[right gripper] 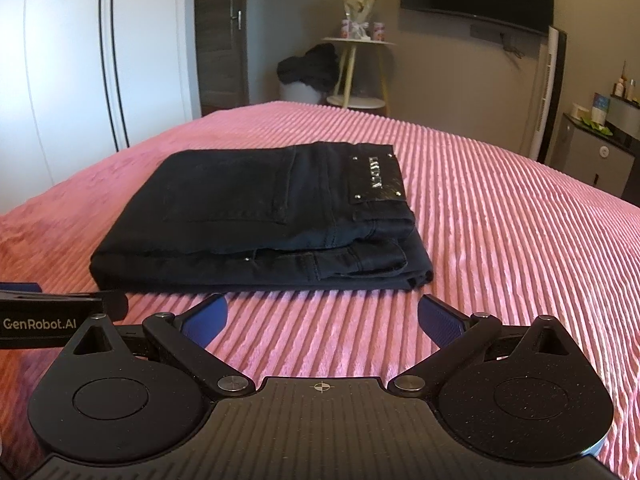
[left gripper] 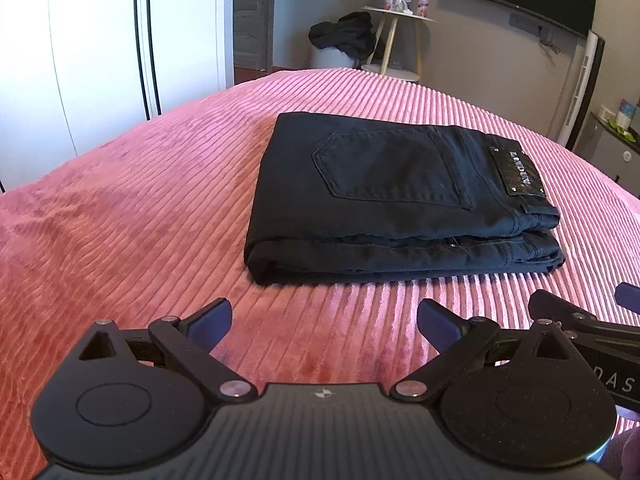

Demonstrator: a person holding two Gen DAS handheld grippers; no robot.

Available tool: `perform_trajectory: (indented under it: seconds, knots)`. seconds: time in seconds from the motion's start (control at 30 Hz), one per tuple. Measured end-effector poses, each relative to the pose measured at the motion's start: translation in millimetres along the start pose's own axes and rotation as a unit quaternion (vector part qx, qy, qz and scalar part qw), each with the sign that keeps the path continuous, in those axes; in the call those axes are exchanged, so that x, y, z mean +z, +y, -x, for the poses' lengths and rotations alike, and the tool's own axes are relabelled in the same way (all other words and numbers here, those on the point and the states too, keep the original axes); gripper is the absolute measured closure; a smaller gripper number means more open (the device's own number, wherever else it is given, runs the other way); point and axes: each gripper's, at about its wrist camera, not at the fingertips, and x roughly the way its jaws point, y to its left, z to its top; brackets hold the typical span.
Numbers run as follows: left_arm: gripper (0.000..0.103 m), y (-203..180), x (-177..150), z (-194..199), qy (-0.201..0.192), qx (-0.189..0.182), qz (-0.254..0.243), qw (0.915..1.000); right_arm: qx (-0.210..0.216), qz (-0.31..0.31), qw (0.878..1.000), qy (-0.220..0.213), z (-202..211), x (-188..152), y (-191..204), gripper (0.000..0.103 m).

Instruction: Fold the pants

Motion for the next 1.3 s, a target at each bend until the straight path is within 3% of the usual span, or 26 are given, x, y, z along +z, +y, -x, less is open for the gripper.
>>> perform_trajectory:
  seconds: [1.3]
  knots:
    - [0.004, -4.7, -2.2, -5.2, 0.014, -0.003, -0.014, 0.9998, 0.002, -0.014, 1.0, 0.008, -3.5, -0.9, -4.6, 0.0]
